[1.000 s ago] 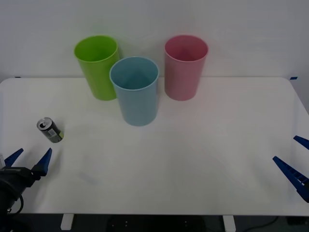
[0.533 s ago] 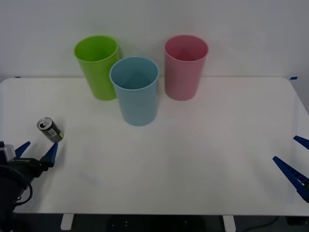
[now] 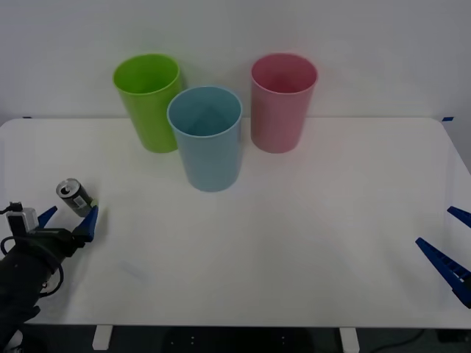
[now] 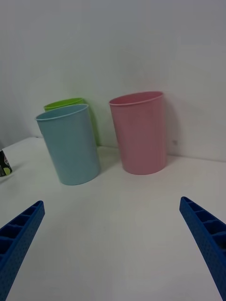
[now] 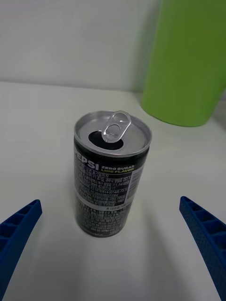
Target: Grasp the object on the table and drop it into the matching bin: aluminum can to the light blue bin, PET bottle to the pink bin.
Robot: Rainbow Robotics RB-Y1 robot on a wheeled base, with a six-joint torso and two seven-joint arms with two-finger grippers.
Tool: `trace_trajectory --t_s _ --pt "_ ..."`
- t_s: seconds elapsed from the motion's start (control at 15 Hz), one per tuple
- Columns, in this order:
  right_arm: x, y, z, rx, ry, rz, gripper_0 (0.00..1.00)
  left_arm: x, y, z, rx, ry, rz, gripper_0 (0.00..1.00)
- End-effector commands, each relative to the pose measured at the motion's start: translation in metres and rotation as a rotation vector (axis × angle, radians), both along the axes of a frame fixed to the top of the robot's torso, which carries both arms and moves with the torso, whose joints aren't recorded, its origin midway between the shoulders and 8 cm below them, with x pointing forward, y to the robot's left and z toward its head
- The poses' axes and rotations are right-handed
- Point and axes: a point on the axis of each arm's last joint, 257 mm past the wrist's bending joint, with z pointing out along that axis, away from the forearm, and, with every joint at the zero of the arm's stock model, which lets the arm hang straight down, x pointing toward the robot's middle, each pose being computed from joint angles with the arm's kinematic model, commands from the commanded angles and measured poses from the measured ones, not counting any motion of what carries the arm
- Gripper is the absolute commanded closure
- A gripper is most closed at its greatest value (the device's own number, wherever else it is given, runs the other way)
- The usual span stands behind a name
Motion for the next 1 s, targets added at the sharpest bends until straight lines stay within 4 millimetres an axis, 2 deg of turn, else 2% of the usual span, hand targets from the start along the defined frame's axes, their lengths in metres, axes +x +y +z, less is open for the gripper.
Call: trace_trajectory --t_s 0.07,0.6,1.0 --pt "0.0 0.0 0.0 0.0 0.0 0.0 0.0 0.015 -0.004 0.001 -0.009 -0.001 0.004 0.0" --pt "0.0 0.0 0.0 0.0 0.0 0.0 0.0 0.045 -0.013 0.001 -0.008 0.004 0.002 0.0" --pt "0.0 0.0 0.0 0.0 0.0 0.0 0.0 0.051 -0.012 0.003 0.001 0.006 0.018 0.0"
